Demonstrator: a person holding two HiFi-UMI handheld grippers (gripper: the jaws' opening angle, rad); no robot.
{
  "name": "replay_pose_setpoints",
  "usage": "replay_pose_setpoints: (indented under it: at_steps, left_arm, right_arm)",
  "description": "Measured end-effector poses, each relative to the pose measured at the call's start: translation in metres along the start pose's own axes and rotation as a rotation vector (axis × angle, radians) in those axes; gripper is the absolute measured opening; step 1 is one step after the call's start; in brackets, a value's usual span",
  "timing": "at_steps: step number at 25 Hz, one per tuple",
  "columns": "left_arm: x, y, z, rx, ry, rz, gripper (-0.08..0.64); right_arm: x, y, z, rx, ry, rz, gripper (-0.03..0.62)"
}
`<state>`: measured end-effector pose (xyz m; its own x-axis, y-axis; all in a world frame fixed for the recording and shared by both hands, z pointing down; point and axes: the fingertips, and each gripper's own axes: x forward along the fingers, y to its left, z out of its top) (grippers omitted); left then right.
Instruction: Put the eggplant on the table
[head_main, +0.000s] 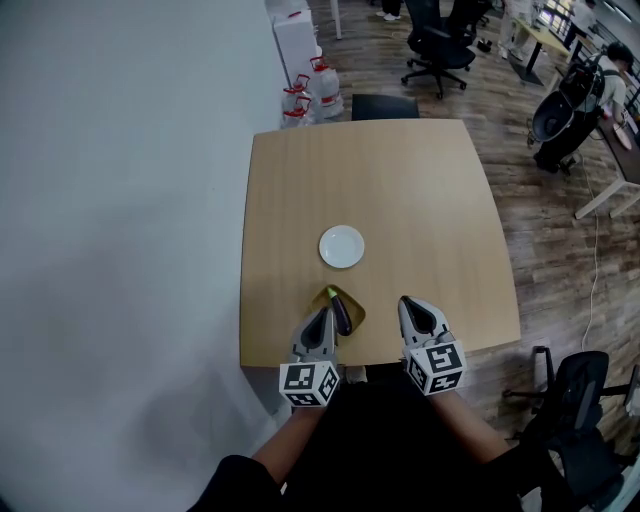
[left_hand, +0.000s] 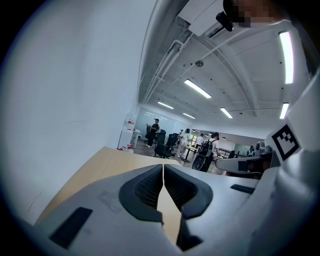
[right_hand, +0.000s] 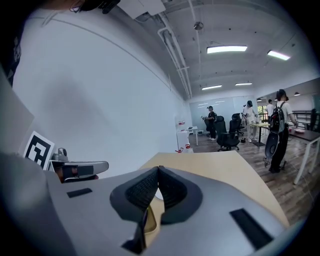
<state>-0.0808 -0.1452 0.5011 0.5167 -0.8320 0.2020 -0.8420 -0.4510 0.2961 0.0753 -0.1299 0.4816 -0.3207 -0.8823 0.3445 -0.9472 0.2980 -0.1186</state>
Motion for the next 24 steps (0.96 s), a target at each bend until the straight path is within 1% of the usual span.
replay_pose_setpoints:
  at_steps: [7, 12, 24]
  left_arm:
    - [0.004, 0.002, 0.003, 0.008, -0.001, 0.004, 0.018]
    - [0.01, 0.006, -0.003, -0.025, 0.012, -0.003, 0.018]
    - [0.021, 0.02, -0.007, -0.046, 0.025, 0.015, 0.018]
  right_arm:
    - [-0.001, -0.01, 0.003, -0.005, -0.006, -0.018, 0.061]
    - [0.003, -0.016, 0.004, -0.007, -0.007, -0.025, 0.061]
    - [0.011, -0.026, -0.003, -0.004, 0.021, -0.025, 0.061]
